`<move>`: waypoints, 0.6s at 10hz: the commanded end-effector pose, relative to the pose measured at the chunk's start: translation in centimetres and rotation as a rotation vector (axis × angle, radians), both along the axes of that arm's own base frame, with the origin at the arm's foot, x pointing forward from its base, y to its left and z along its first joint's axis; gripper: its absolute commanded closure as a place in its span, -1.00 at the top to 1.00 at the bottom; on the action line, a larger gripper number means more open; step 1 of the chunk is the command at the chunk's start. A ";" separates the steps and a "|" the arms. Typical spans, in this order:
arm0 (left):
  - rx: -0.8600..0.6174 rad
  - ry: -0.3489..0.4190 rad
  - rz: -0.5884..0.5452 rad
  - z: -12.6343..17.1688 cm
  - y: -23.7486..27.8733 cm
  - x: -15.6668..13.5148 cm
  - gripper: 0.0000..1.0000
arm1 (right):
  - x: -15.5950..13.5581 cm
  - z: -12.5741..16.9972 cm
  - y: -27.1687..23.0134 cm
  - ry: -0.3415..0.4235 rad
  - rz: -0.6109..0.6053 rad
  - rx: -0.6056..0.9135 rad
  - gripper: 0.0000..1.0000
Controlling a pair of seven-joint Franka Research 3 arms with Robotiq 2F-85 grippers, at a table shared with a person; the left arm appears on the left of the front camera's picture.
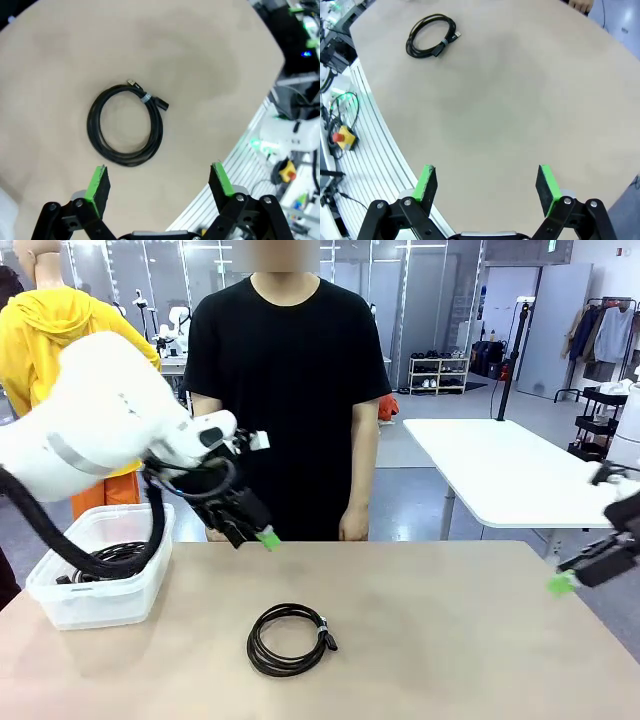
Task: Organize and store the cables.
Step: Place the USB Extension Cable into the Organizing box.
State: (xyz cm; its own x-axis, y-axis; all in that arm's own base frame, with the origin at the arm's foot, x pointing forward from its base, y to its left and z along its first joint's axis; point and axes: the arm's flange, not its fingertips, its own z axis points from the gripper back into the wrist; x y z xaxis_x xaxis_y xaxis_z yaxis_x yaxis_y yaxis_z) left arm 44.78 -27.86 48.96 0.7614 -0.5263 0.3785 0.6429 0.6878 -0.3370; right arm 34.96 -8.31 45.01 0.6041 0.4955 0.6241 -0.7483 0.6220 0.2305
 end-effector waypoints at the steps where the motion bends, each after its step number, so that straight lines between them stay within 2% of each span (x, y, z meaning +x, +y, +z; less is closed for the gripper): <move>1: 0.061 0.065 0.099 -0.9 -3.5 1.5 1.00 | -4.4 -2.7 -3.2 -0.061 0.116 0.086 1.00; 4: 0.127 0.168 0.178 -4.5 -8.8 2.7 1.00 | -7.0 -4.6 -8.7 -0.141 0.204 0.202 1.00; 6: 0.186 0.207 0.193 -6.0 -10.9 2.8 1.00 | -8.4 -5.5 -10.4 -0.195 0.228 0.237 1.00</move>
State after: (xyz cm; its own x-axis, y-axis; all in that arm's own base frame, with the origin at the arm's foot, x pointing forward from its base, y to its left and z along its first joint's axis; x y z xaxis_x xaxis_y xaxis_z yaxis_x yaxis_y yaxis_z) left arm 46.78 -37.51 42.44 0.8987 -0.4089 0.1583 0.4385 0.8369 -0.3275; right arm 26.92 -18.57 40.50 0.3848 0.4408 0.8109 -0.8917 0.4045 0.2032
